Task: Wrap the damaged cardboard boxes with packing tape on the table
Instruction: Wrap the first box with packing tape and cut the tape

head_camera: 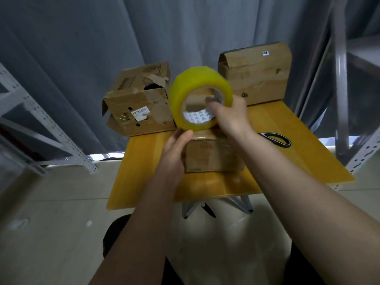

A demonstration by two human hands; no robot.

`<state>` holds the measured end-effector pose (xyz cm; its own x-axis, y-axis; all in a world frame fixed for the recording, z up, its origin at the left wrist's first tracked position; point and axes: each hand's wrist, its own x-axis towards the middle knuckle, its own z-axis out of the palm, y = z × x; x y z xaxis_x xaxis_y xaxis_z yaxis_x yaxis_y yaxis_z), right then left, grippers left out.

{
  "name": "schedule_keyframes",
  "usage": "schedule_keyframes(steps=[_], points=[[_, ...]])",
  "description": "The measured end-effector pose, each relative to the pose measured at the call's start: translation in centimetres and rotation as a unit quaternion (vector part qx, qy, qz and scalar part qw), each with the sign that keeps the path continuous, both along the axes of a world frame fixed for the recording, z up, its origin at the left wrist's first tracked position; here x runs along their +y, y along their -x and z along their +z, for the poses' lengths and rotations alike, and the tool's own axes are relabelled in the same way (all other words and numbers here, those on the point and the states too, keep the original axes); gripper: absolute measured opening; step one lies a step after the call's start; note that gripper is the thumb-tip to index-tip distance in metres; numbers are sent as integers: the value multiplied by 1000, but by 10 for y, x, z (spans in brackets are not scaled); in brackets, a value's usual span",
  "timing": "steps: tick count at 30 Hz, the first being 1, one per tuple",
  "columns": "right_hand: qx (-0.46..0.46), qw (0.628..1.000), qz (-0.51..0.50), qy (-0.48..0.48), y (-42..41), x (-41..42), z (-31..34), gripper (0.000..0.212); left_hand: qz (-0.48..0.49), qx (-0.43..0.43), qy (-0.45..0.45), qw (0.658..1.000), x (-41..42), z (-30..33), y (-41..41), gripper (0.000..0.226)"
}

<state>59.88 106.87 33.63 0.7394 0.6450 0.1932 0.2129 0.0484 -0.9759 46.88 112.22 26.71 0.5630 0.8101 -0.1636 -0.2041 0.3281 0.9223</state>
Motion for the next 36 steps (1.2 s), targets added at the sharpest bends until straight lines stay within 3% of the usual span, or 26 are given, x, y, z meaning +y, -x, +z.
schedule_keyframes(steps=[7, 11, 14, 19, 22, 36], points=[[-56, 998, 21, -1, 15, 4, 7, 4, 19, -46, 24, 998, 5, -20, 11, 57], [-105, 994, -42, 2, -14, -19, 21, 17, 63, -53, 55, 995, 11, -18, 12, 77], [-131, 986, -100, 36, -43, -46, 13, 20, 76, -54, 63, 994, 16, -22, 14, 79], [-75, 979, -190, 22, -68, -72, -17, 14, 73, -45, 53, 995, 16, -17, 11, 87], [-86, 975, -204, 24, -70, -76, -25, 4, 79, -41, 56, 994, 14, -16, 12, 89], [-189, 957, -201, 84, -87, -99, -24, 17, 77, -17, 18, 997, 13, -9, 9, 75]])
